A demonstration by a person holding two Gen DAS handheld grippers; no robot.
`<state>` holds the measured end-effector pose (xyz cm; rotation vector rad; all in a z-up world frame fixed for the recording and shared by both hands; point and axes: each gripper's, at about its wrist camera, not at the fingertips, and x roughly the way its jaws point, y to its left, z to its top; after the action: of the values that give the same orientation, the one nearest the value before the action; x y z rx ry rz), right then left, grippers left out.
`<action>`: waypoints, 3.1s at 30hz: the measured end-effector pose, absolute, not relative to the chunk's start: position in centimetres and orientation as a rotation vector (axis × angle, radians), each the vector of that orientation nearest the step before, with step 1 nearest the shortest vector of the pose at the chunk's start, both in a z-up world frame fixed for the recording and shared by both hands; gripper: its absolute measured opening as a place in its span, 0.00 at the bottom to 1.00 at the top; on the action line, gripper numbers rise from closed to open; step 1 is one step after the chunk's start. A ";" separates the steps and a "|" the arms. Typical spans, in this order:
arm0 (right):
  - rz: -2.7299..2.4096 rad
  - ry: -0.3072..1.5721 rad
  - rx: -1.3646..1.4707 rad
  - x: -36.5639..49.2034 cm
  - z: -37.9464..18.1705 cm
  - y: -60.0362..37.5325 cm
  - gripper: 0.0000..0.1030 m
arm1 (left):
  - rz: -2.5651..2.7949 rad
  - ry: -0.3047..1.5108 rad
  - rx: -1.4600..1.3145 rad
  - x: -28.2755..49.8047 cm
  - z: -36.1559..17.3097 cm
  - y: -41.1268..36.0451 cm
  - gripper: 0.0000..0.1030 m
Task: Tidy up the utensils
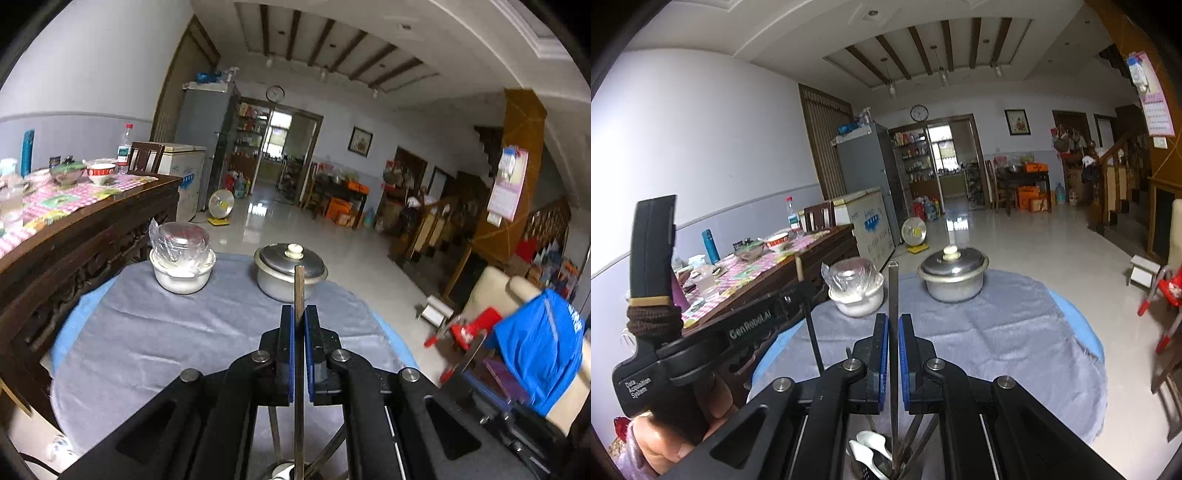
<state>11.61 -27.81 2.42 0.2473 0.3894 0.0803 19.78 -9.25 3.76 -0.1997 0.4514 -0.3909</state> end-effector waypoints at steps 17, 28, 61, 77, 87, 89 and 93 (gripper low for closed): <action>0.097 0.490 0.335 11.7 -1.3 -28.4 0.07 | -0.298 0.538 -0.123 19.3 -1.9 -8.6 0.05; 0.098 0.522 0.398 11.0 -1.8 -29.2 0.13 | -0.213 0.571 0.033 16.4 -2.3 -6.1 0.66; 0.034 0.559 0.254 1.4 -4.3 -23.6 0.57 | 0.012 0.497 0.175 5.9 1.7 -2.8 0.90; -0.053 0.534 0.223 0.5 -4.5 -22.4 0.60 | 0.012 0.508 0.138 5.0 1.5 -1.4 0.91; -0.053 0.536 0.242 0.5 -4.4 -22.9 0.60 | 0.006 0.512 0.136 5.0 1.4 -1.3 0.91; -0.052 0.536 0.241 0.5 -4.3 -22.9 0.60 | 0.007 0.511 0.135 5.0 1.4 -1.3 0.91; -0.048 0.537 0.240 0.5 -4.3 -22.9 0.60 | 0.008 0.510 0.134 5.0 1.4 -1.3 0.91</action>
<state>0.50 -22.93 -4.26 0.2399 0.5372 -0.0478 4.99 -1.35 1.37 0.1341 0.5102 0.0081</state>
